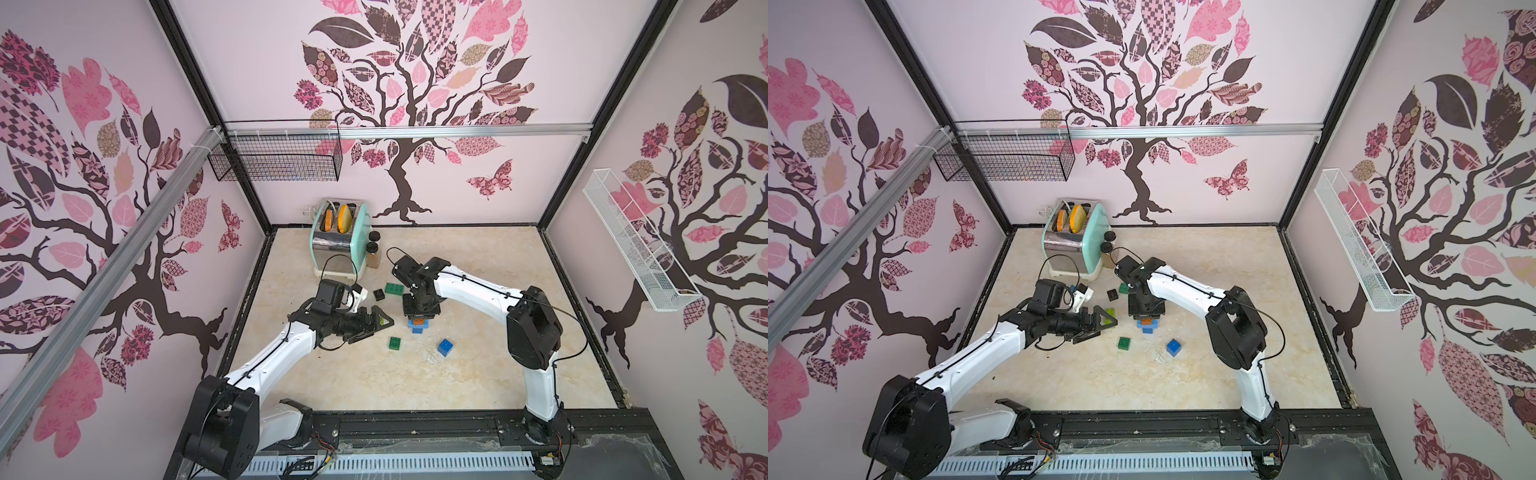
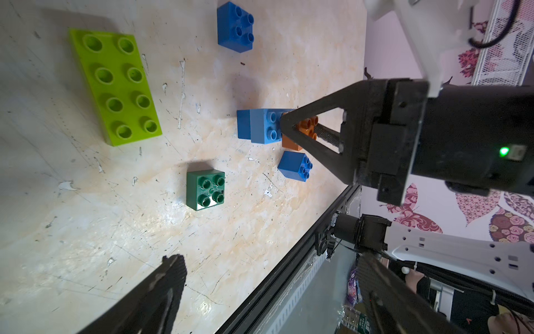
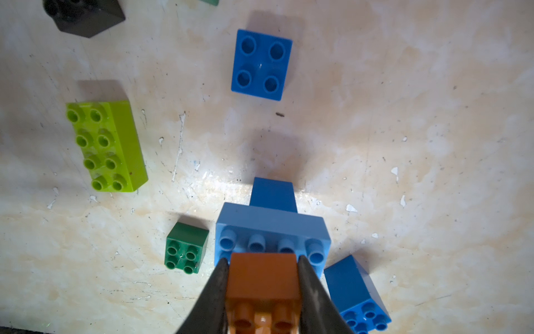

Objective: Assemble the letter f with lego
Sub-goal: Assemble the lego brick with the lego brick.

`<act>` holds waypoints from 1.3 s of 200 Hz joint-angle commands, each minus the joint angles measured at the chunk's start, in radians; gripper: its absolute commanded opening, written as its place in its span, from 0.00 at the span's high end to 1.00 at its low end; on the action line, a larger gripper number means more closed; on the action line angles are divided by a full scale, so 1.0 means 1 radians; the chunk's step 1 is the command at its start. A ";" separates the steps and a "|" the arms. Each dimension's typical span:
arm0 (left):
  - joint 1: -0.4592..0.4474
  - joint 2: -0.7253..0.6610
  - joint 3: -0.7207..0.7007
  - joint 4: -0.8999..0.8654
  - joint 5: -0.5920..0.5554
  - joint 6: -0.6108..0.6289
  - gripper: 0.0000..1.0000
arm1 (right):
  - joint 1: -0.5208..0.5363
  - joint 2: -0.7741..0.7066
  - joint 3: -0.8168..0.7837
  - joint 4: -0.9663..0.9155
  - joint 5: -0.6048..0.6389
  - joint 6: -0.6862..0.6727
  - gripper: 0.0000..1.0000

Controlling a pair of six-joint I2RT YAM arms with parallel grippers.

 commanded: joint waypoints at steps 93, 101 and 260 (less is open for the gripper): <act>0.017 0.001 -0.017 0.011 0.005 -0.004 0.04 | -0.011 0.020 0.009 -0.022 -0.012 0.011 0.73; 0.016 0.001 -0.017 0.013 0.003 -0.004 0.04 | -0.010 0.025 0.012 -0.024 -0.015 0.012 0.73; 0.016 0.018 -0.009 0.024 0.001 -0.002 0.06 | -0.033 0.067 0.078 -0.087 -0.023 0.020 0.73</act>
